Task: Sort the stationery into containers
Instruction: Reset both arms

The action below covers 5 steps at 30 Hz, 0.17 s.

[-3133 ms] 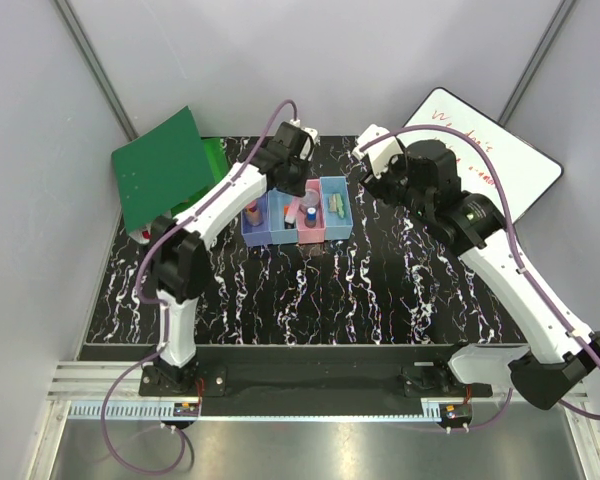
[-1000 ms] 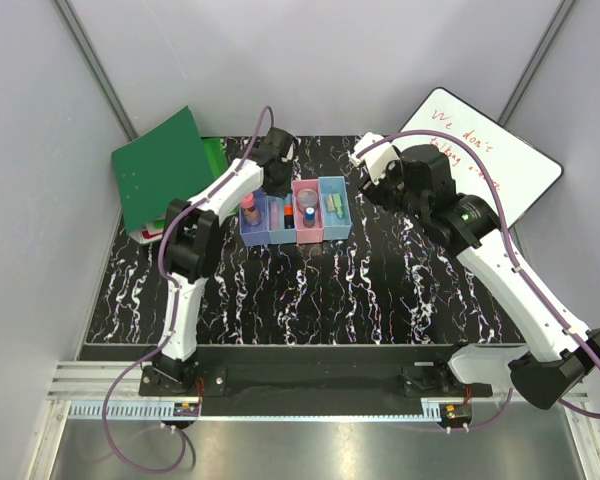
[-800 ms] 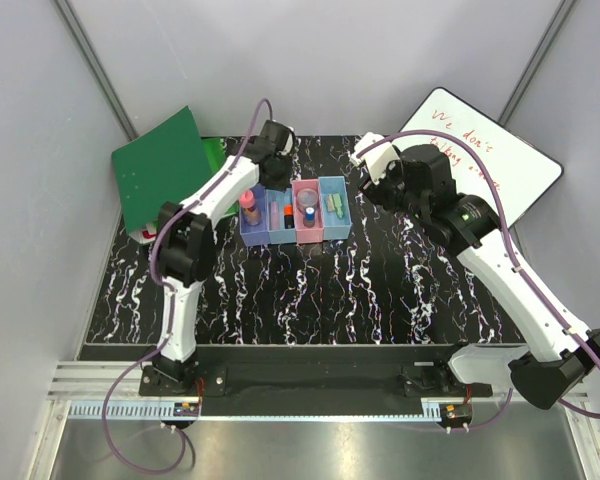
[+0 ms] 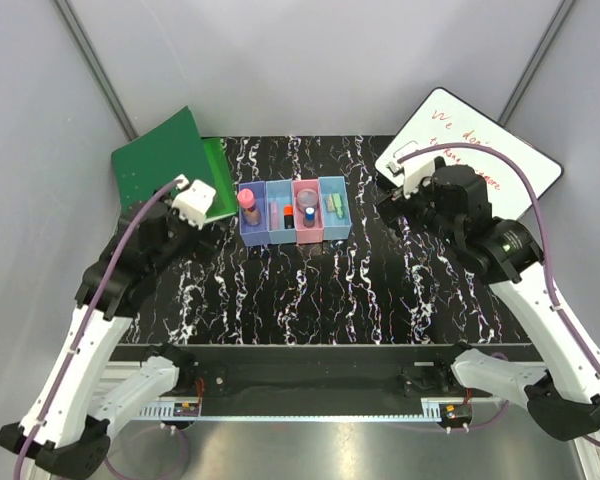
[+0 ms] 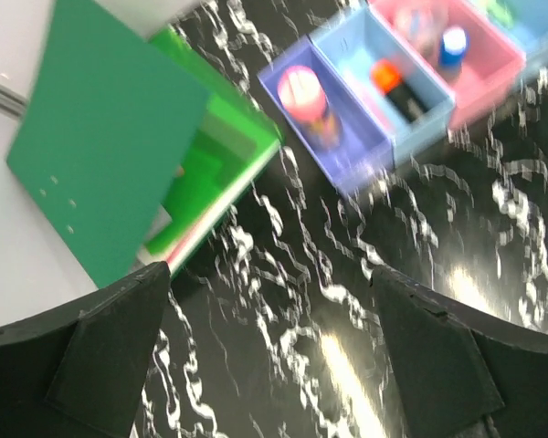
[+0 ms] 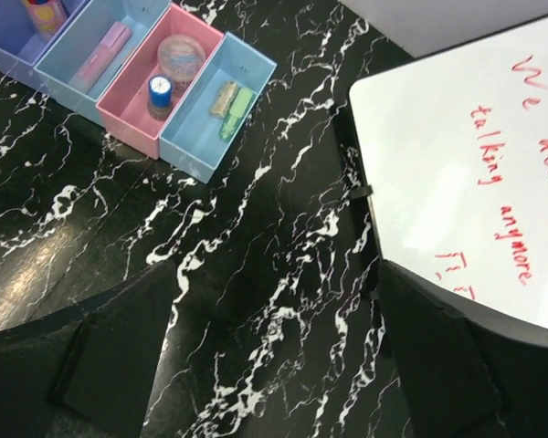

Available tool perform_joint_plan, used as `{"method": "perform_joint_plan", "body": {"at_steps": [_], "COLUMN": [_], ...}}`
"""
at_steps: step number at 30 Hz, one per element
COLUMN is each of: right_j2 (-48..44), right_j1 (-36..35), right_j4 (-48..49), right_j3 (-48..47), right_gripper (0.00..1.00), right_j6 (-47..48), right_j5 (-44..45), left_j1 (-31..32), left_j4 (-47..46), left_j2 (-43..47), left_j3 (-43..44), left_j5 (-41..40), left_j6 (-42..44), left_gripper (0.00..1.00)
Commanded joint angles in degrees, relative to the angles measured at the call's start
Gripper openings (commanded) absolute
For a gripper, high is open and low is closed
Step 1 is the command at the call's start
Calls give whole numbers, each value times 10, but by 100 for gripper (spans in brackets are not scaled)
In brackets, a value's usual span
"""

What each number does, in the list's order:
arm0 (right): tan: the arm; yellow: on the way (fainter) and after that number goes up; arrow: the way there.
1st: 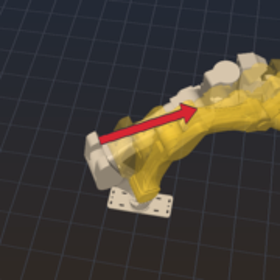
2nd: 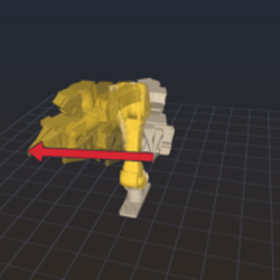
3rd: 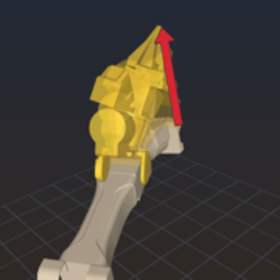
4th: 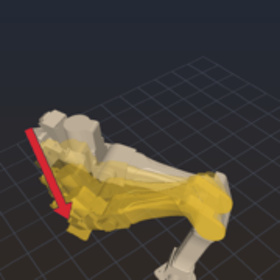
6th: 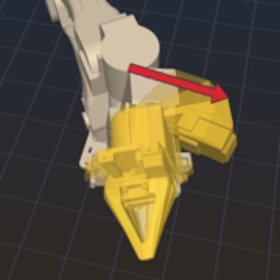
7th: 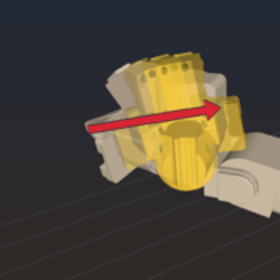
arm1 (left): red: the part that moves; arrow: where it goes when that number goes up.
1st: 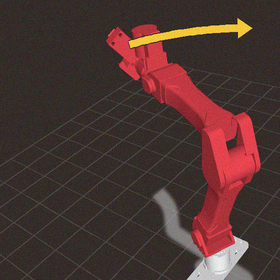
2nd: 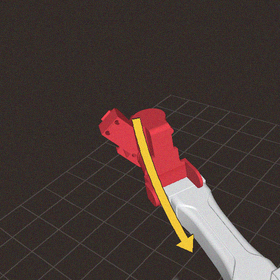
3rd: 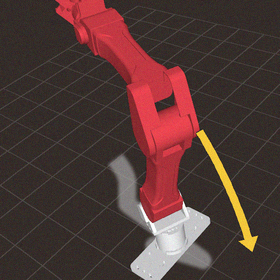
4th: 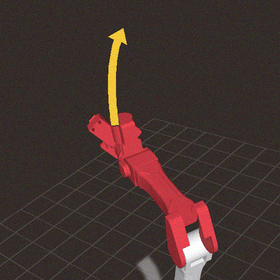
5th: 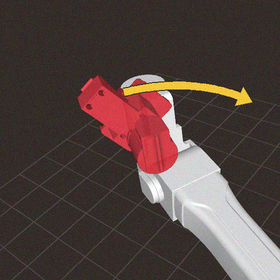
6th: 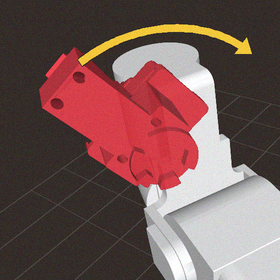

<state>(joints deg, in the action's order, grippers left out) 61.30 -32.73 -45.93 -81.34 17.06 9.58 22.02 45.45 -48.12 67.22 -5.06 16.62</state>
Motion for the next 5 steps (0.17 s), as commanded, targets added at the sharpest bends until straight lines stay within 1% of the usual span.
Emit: {"method": "perform_joint_plan", "body": {"at_steps": [1,3,5], "right_j2": [-21,-24,-31], "right_j1": [2,2,3], "right_j4": [-37,-41,-41], "right_j3": [-16,-17,-17], "right_gripper": [100,100,100], "right_j6": [-58,-61,-55], "right_j5": [3,7,11], "left_j1": [-1,-1,-1], "left_j4": [11,10,10], "left_j2": [29,24,23], "left_j3": [-22,-12,-7], "left_j5": [10,-3,2], "left_j6": [22,12,11], "left_gripper": [99,99,99]}}
